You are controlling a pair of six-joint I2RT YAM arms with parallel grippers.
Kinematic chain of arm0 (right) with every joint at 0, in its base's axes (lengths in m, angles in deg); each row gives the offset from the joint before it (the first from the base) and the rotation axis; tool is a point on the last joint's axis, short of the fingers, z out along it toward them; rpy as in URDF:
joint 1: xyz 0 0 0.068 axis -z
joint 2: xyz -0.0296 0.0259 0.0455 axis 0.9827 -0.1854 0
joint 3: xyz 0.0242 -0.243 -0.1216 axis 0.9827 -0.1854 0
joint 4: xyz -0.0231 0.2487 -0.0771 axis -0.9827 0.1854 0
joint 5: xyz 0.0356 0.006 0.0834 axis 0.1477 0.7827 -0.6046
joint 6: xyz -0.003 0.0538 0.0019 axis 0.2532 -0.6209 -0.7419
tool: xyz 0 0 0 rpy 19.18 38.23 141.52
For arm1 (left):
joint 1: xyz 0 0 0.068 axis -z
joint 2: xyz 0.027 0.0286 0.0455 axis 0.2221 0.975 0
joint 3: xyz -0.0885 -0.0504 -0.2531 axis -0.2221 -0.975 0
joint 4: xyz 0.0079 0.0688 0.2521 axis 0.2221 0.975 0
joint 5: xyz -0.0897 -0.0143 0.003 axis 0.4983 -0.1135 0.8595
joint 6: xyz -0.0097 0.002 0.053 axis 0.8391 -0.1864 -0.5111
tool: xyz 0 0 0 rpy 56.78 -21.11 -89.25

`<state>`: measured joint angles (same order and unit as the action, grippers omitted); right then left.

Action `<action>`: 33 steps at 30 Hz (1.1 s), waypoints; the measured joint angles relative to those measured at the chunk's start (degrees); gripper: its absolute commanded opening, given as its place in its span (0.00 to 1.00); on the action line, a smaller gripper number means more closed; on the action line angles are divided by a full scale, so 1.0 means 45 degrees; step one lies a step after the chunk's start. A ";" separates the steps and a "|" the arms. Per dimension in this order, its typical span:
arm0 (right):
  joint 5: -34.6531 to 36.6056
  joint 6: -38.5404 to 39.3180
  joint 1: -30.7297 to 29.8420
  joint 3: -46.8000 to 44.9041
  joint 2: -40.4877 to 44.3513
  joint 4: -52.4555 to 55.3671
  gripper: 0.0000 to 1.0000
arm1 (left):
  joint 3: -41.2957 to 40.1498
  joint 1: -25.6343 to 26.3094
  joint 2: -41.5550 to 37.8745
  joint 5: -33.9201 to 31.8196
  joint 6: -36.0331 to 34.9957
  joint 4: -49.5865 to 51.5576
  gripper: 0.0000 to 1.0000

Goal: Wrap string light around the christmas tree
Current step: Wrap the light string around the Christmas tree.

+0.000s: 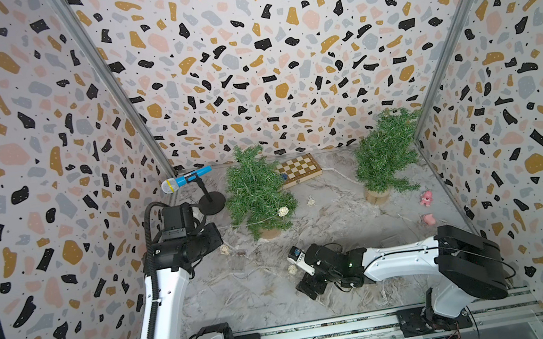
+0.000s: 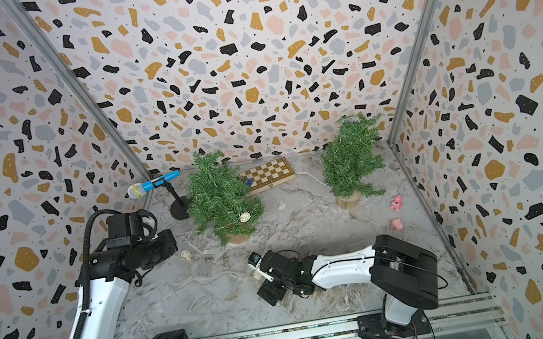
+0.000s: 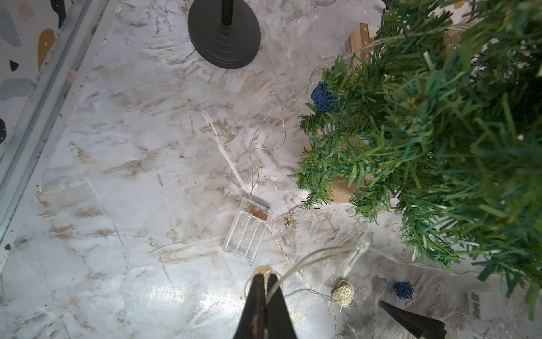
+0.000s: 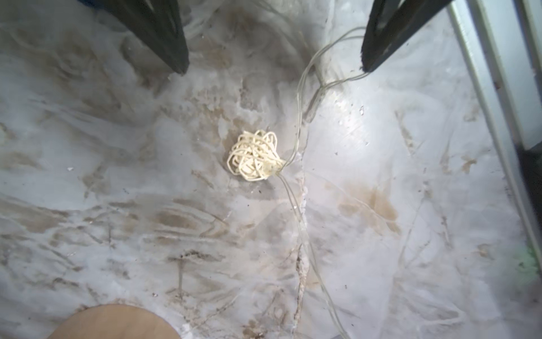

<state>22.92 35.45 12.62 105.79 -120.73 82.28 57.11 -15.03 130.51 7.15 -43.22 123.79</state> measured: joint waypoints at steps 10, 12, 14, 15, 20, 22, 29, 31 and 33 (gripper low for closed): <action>0.0510 0.0398 0.0049 0.1146 -0.1695 -0.0131 0.80 | 0.0015 -0.0087 0.0369 0.0058 0.0000 -0.0277 0.00; 0.0534 0.0398 0.0068 0.1146 -0.1855 -0.0102 0.77 | 0.0015 -0.0112 0.0369 0.0078 0.0000 -0.0311 0.00; 0.0573 0.0389 0.0068 0.1146 -0.1904 -0.0151 0.73 | 0.0015 -0.0146 0.0398 0.0170 0.0005 -0.0369 0.00; 0.0593 0.0389 0.0068 0.1146 -0.1904 -0.0160 0.72 | 0.0015 -0.0151 0.0408 0.0223 0.0005 -0.0379 0.00; 0.0631 0.0379 0.0092 0.1146 -0.1938 -0.0209 0.60 | 0.0015 -0.0155 0.0437 0.0355 0.0010 -0.0466 0.00; 0.0627 0.0374 0.0117 0.1146 -0.1953 -0.0253 0.52 | 0.0015 -0.0155 0.0437 0.0364 0.0010 -0.0486 0.00; 0.0607 0.0291 0.0432 0.1088 -0.1865 -0.0301 0.19 | 0.0015 -0.0170 0.0437 0.0403 0.0019 -0.0544 0.00; 0.0568 0.0272 0.0515 0.0942 -0.1651 -0.0296 0.25 | 0.0015 -0.0170 0.0437 0.0447 0.0049 -0.0549 0.00; 0.0364 0.0219 0.0593 0.0801 -0.1292 -0.0253 0.53 | 0.0015 -0.0175 0.0442 0.0539 0.0063 -0.0549 0.00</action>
<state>24.56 36.43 15.28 109.39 -126.54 81.14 57.18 -15.81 132.50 9.58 -42.94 121.32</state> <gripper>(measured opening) 0.301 0.047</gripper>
